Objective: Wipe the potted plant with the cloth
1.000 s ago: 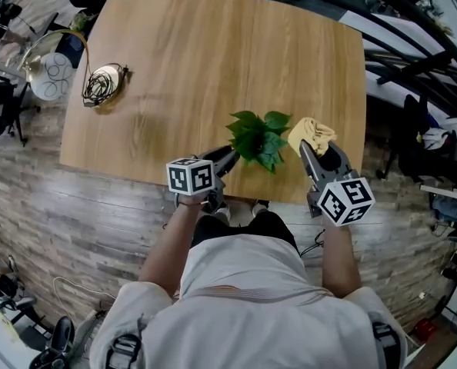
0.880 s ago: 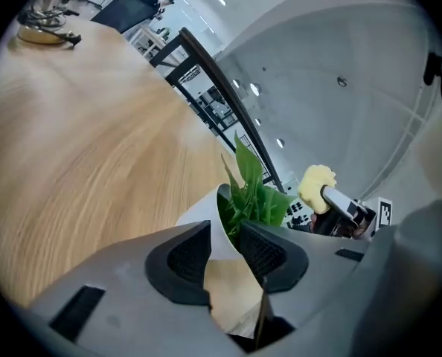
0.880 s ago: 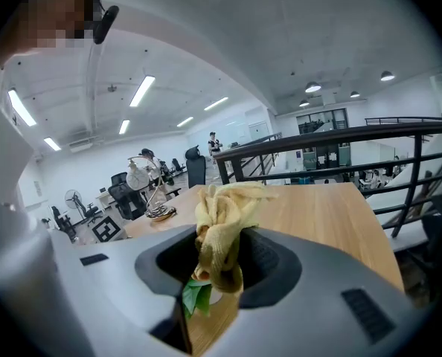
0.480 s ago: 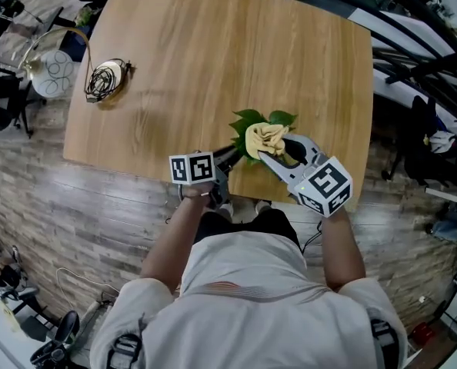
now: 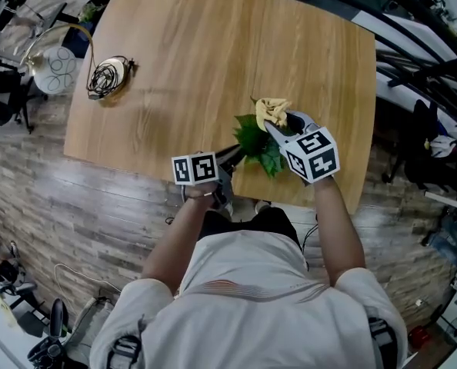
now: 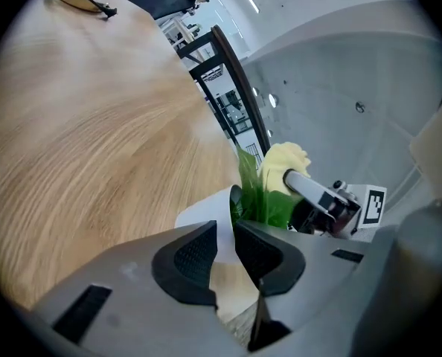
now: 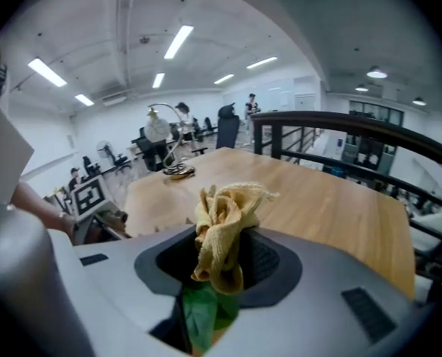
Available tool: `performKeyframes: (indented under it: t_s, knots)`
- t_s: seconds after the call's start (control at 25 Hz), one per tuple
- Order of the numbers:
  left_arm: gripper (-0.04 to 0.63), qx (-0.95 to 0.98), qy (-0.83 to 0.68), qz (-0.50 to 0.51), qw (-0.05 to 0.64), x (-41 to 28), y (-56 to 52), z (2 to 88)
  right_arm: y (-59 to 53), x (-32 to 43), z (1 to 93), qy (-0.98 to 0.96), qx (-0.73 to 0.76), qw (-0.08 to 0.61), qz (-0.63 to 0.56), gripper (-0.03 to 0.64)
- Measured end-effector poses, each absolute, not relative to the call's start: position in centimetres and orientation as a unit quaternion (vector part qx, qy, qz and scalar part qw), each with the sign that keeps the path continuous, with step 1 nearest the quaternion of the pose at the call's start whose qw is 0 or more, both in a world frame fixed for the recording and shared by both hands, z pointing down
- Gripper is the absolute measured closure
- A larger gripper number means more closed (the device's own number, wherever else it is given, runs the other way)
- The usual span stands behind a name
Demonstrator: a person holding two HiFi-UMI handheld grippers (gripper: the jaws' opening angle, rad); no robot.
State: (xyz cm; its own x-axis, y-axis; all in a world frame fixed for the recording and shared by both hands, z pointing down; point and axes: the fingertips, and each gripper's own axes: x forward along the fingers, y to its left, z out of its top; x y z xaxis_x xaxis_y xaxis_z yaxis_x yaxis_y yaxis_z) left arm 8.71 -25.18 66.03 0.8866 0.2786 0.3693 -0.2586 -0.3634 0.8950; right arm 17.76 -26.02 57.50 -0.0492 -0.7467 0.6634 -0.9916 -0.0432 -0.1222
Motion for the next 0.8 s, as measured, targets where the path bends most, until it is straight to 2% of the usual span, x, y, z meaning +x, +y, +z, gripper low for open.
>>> performKeyframes:
  t_s: [0.2,0.32,0.44,0.64,0.8]
  knots:
    - [0.518,0.791,0.003,0.235,0.565,8.6,-25.5,66.1,-24.3,22.8,57.5,-0.583,0.733,0.180,0.301,0.425]
    - [0.517,0.791,-0.001,0.237,0.563,8.4,-25.5,66.2,-24.8,20.9,54.9,-0.623,0.715,0.118,0.294,0.425]
    - [0.518,0.791,-0.005,0.237,0.563,8.4,-25.3,66.1,-25.7,17.0,53.6,-0.686,0.656,0.089,0.301,0.425]
    - [0.520,0.786,-0.017,0.232,0.573,8.5,-25.1,66.1,-25.8,17.1,57.7,-0.652,0.666,0.155,0.329,0.423]
    - [0.523,0.783,-0.025,0.229,0.577,8.2,-25.4,66.3,-24.4,21.5,57.5,-0.589,0.732,0.138,0.313,0.423]
